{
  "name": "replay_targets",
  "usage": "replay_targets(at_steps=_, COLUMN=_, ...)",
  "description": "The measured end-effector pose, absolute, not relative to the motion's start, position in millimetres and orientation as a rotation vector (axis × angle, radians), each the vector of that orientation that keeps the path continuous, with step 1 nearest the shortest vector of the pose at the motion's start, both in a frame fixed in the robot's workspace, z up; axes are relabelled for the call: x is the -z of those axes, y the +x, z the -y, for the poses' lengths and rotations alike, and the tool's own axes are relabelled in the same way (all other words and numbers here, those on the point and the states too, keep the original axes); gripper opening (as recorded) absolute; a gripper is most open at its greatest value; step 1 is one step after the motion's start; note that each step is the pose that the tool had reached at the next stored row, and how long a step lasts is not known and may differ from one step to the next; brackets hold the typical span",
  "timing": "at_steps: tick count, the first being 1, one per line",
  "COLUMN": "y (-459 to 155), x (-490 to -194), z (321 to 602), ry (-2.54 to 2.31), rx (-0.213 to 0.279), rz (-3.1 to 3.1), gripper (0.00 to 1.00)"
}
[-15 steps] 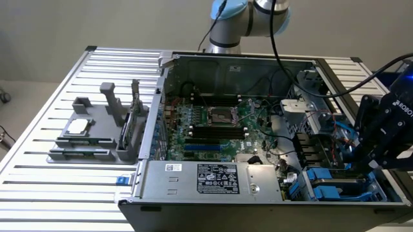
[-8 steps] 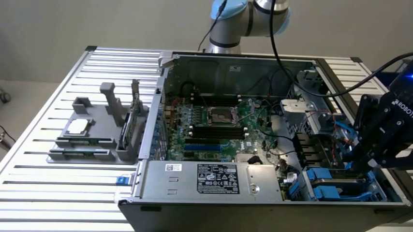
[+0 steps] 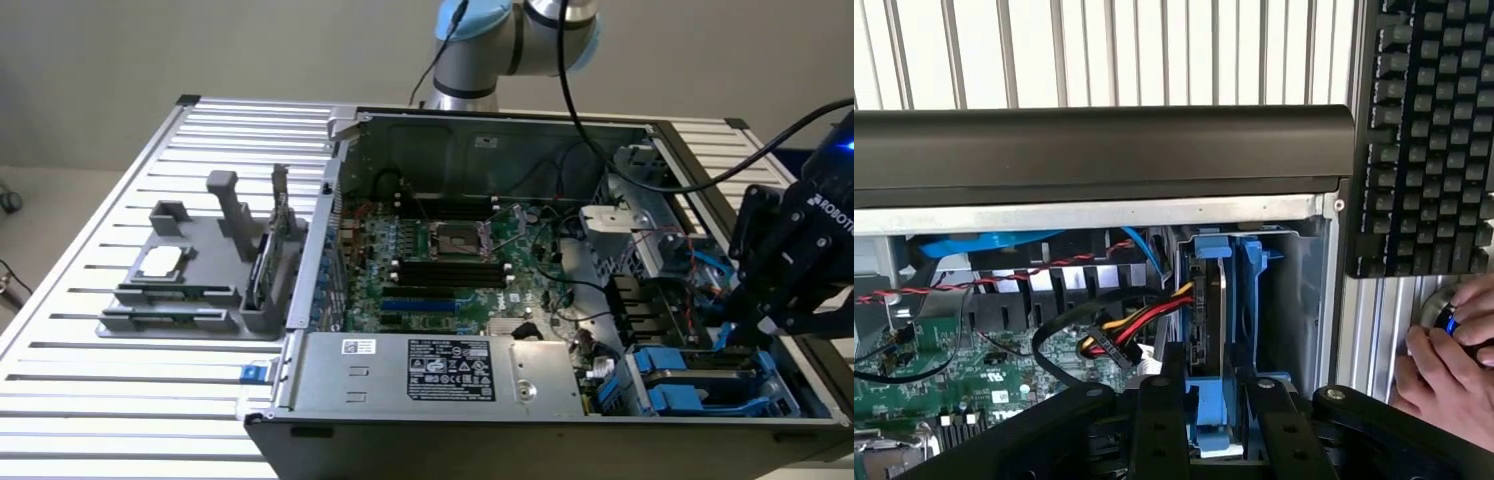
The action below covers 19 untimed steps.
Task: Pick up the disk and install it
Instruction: 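Insert the first disk wire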
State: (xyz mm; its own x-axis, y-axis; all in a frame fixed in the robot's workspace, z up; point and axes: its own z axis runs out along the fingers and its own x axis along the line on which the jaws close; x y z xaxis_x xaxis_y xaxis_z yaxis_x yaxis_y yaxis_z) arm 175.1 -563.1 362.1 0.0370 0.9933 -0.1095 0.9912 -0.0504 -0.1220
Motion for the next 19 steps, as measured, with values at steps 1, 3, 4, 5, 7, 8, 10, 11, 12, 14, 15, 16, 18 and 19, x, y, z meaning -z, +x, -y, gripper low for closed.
replay_targets(at_steps=1, y=174.6, x=-362.2, z=563.0, ry=-2.253, rx=-0.257, rz=2.156, gripper=0.31)
replay_targets(at_steps=3, y=171.9, x=-362.2, z=563.0, ry=-2.254, rx=-0.257, rz=2.156, gripper=0.31)
replay_targets(at_steps=4, y=170.0, x=-362.2, z=563.0, ry=-2.254, rx=-0.257, rz=2.155, gripper=0.31)
replay_targets(at_steps=5, y=168.0, x=-362.1, z=563.0, ry=-2.255, rx=-0.256, rz=2.154, gripper=0.31)
replay_targets(at_steps=7, y=164.4, x=-362.1, z=563.0, ry=-2.255, rx=-0.256, rz=2.154, gripper=0.31)
replay_targets(at_steps=8, y=162.5, x=-362.1, z=563.0, ry=-2.255, rx=-0.256, rz=2.153, gripper=0.31)
replay_targets(at_steps=10, y=158.9, x=-362.1, z=563.0, ry=-2.255, rx=-0.256, rz=2.153, gripper=0.31)
replay_targets(at_steps=11, y=156.6, x=-362.1, z=563.0, ry=-2.255, rx=-0.256, rz=2.153, gripper=0.31)
replay_targets(at_steps=12, y=154.4, x=-362.1, z=563.0, ry=-2.255, rx=-0.256, rz=2.153, gripper=0.31)
replay_targets(at_steps=14, y=148.2, x=-362.1, z=563.0, ry=-2.255, rx=-0.256, rz=2.153, gripper=0.31)
replay_targets(at_steps=15, y=144.5, x=-362.1, z=563.0, ry=-2.255, rx=-0.256, rz=2.153, gripper=0.31)
replay_targets(at_steps=16, y=140.4, x=-362.1, z=563.0, ry=-2.255, rx=-0.256, rz=2.153, gripper=0.31)
replay_targets(at_steps=18, y=133.3, x=-362.1, z=563.0, ry=-2.255, rx=-0.255, rz=2.153, gripper=0.31)
replay_targets(at_steps=19, y=131.8, x=-362.1, z=563.0, ry=-2.255, rx=-0.255, rz=2.153, gripper=0.31)
